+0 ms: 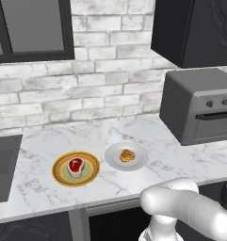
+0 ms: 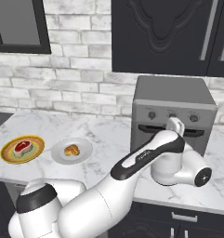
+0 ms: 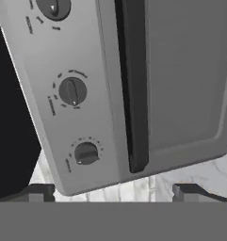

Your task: Open the toaster oven door. Place the bread on the top rack in the toaster oven and place the steak on the bottom rack.

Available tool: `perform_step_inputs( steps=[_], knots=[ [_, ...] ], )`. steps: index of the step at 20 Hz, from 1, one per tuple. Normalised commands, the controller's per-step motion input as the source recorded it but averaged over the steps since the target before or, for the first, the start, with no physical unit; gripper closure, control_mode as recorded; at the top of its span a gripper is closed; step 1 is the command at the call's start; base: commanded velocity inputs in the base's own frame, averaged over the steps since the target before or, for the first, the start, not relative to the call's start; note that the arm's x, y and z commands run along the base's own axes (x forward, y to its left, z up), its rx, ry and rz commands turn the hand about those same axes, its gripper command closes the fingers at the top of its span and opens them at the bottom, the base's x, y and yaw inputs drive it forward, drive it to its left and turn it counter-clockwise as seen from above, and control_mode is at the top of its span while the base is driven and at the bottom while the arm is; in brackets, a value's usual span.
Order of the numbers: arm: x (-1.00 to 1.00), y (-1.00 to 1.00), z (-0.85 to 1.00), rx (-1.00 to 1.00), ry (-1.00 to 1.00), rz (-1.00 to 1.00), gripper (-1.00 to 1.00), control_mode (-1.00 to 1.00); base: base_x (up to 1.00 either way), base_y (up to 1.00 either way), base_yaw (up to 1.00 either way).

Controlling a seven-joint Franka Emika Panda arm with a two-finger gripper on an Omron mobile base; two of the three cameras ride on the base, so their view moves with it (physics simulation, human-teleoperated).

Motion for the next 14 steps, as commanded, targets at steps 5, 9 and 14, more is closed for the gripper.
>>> perform_step_inputs(
  steps=[5, 9, 14],
  knots=[
    [0.22, 0.00, -0.05, -0.08, -0.09, 0.00, -1.00, -1.00, 0.00, 0.00, 0.00],
    [0.26, -0.02, -0.03, -0.10, -0.04, 0.00, -1.00, -1.00, 0.00, 0.00, 0.00],
    [0.22, -0.01, -0.06, -0.09, -0.06, 0.00, -1.00, -1.00, 0.00, 0.00, 0.00]
  ],
)
